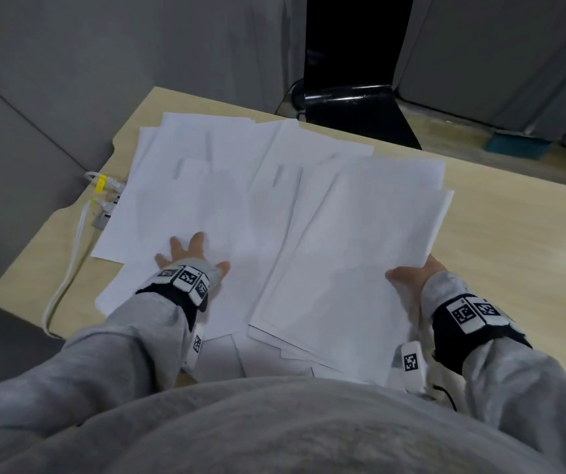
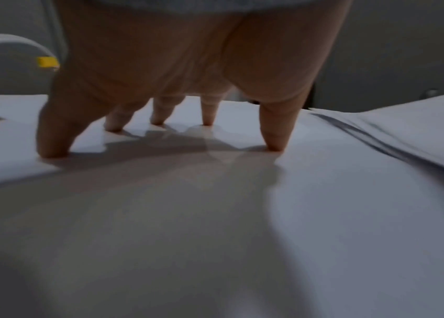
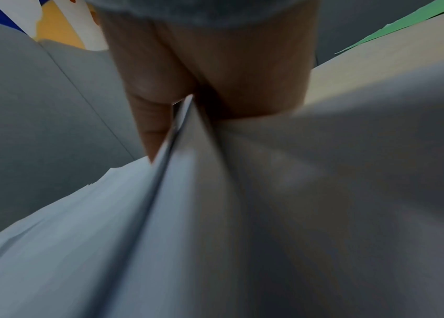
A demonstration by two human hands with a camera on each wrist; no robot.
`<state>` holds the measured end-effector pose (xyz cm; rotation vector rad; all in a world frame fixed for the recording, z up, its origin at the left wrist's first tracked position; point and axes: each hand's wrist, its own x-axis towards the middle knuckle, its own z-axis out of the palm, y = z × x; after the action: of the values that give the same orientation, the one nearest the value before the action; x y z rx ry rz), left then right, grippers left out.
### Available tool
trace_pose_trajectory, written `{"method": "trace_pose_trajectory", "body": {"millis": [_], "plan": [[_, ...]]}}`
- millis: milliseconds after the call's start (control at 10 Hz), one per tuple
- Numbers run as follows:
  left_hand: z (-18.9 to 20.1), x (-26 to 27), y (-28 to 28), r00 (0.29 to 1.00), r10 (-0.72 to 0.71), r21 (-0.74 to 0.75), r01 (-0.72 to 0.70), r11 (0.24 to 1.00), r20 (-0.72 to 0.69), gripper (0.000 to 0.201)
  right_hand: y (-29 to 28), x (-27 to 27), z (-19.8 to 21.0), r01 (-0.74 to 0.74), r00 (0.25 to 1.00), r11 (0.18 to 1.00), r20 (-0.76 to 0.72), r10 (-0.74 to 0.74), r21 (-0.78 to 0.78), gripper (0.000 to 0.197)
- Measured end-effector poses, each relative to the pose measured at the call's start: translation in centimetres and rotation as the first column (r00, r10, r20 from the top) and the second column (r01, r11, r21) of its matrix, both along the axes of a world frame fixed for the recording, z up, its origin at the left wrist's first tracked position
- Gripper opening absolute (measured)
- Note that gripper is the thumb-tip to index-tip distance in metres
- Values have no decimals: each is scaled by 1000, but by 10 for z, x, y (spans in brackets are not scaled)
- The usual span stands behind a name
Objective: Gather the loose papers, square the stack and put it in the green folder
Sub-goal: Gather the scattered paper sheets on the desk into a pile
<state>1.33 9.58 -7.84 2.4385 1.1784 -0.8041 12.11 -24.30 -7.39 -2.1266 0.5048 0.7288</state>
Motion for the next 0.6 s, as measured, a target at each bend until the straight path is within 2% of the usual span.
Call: {"method": "trace_pose_trajectory", "body": {"millis": [100,200,300,400,500,600], "plan": [[-4,1,-12,986,-164,-78,166,983,29,85,5,-2,-1,-130,991,991,-39,129,-32,63],[-1,9,-12,966,-196,-161,223,961,168,73,4,2,-6,-184,983,980,-46,181,-73,64],[8,12,-2,970,-10,-109,38,993,242,55,-3,1,-3,-215,976,973,-47,212,-86,61],[10,-7,16,973,187,103,-201,974,135,65,-7,-2,-2,-215,976,975,-55,212,-58,64],[-4,-32,39,945,322,146,-326,934,51,78,0,-4,-1,-204,979,966,-40,200,-160,54],[-18,-54,60,945,323,145,-328,933,60,85,8,-5,0,-155,988,970,-13,155,-188,47]]}}
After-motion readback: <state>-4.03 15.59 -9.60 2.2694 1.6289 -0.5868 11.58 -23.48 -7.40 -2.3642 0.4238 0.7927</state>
